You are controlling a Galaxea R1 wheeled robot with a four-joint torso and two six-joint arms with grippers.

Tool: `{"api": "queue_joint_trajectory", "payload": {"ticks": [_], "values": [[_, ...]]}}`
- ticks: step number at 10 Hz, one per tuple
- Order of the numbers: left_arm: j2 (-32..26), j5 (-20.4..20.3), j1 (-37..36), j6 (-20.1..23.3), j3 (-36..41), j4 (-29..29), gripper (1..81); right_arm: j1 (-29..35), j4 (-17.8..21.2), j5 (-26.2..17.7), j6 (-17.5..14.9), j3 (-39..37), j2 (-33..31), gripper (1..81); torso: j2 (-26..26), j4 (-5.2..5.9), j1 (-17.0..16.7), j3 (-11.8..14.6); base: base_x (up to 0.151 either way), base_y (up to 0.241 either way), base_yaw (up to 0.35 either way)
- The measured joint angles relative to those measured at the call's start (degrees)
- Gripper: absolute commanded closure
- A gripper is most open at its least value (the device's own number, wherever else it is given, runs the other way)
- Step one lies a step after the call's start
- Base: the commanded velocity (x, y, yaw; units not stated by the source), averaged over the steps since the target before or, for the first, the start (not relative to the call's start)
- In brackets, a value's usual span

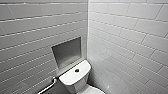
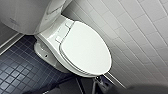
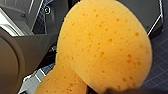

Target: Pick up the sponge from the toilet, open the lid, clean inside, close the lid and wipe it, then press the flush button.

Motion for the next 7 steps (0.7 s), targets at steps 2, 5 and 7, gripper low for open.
{"api": "queue_joint_trajectory", "payload": {"ticks": [2, 5, 7], "values": [[0.2, 3.3, -5.7, 0.0, 1.2, -2.9, 81.1, 0.0, 0.0, 0.1, 0.0, 0.0, 0.0, 81.1, 0.0, 0.00, 0.0, 0.0, 0.000, 0.000, 0.000], [1.1, 6.9, -13.9, -0.1, 1.5, -7.2, 81.1, 0.0, 0.0, 0.0, 0.0, 0.0, 0.1, 81.1, 0.0, 0.00, 0.0, 0.0, 0.000, 0.000, 0.000], [3.1, 9.8, -18.2, -1.5, 0.7, -9.2, 81.1, 0.4, 0.0, 0.0, 0.0, 0.0, 0.4, 81.1, 0.1, 0.00, 0.1, -0.1, 0.000, 0.000, 0.000]]}}
